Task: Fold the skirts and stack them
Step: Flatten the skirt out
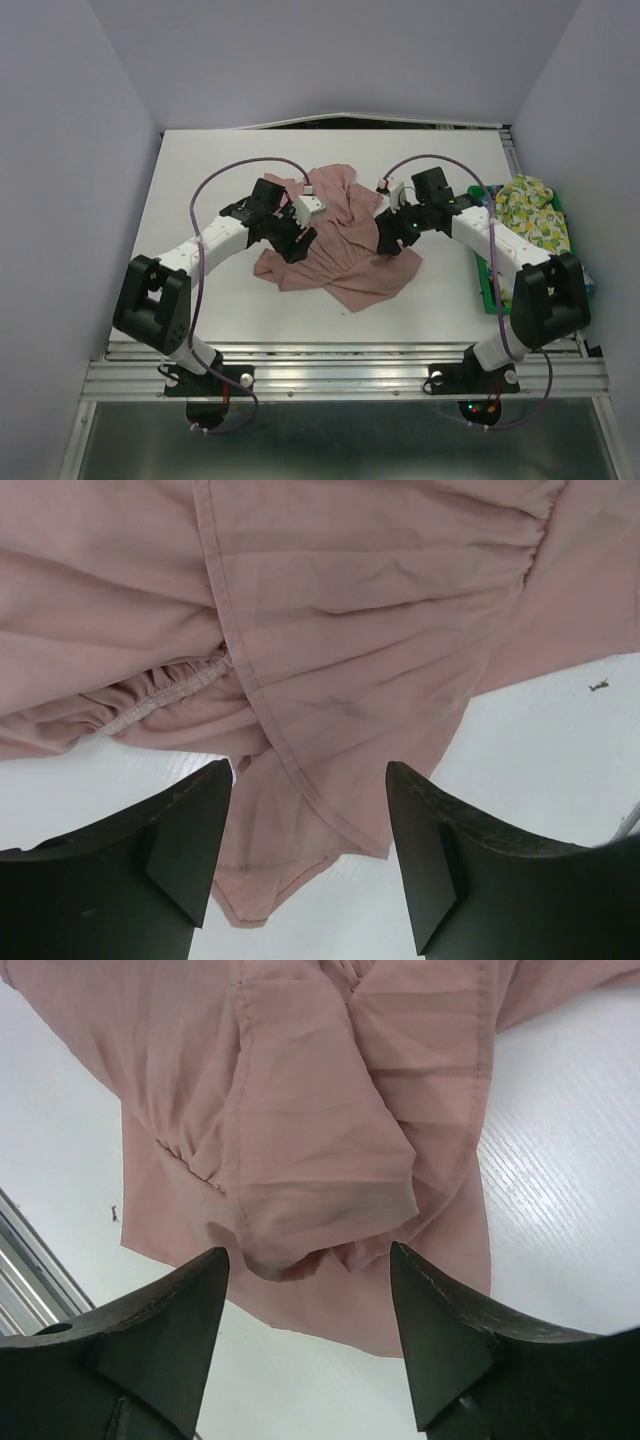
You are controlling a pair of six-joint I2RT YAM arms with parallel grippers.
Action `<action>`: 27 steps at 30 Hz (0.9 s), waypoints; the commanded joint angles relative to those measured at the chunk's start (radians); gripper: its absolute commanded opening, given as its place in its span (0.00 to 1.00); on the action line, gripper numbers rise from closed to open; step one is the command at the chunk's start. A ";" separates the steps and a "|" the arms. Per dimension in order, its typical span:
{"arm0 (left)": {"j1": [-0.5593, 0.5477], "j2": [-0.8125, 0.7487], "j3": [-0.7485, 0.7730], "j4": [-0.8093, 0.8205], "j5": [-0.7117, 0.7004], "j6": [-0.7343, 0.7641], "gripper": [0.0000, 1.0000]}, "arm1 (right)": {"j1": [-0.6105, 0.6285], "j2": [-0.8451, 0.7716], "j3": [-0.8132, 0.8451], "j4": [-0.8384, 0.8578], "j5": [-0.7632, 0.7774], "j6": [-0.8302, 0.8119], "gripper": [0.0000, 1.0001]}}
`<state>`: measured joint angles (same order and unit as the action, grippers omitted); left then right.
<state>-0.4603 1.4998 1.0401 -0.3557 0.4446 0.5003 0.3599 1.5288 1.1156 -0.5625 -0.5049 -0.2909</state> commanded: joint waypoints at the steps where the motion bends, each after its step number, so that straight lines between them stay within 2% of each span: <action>1: 0.002 0.063 0.000 0.069 -0.012 -0.106 0.72 | -0.018 0.011 0.046 -0.005 -0.023 0.001 0.70; 7: 0.002 0.120 0.026 0.133 -0.086 -0.166 0.71 | -0.018 0.053 0.093 -0.004 -0.037 -0.011 0.68; 11: 0.002 0.168 0.069 0.107 -0.008 -0.172 0.60 | -0.027 0.062 0.119 -0.004 -0.023 0.010 0.68; 14: 0.002 0.177 0.081 0.115 0.023 -0.172 0.57 | -0.059 0.063 0.135 -0.004 -0.030 0.030 0.68; 19: 0.002 0.209 0.113 0.106 0.069 -0.164 0.36 | -0.148 0.077 0.168 -0.010 -0.073 0.065 0.68; 21: 0.002 0.214 0.130 0.092 0.100 -0.161 0.08 | -0.191 0.088 0.199 -0.025 -0.093 0.075 0.67; 22: 0.002 0.206 0.133 0.089 0.100 -0.163 0.00 | -0.206 0.090 0.210 -0.028 -0.096 0.076 0.67; 25: -0.004 0.134 0.124 0.106 0.124 -0.169 0.00 | -0.252 0.093 0.254 -0.051 -0.116 0.078 0.67; 27: -0.046 0.074 0.118 0.097 0.132 -0.148 0.00 | -0.272 0.093 0.282 -0.068 -0.122 0.079 0.67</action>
<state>-0.4610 1.7065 1.1286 -0.2592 0.5163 0.3344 0.1146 1.6291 1.3205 -0.6014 -0.5816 -0.2276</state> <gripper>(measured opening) 0.026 0.671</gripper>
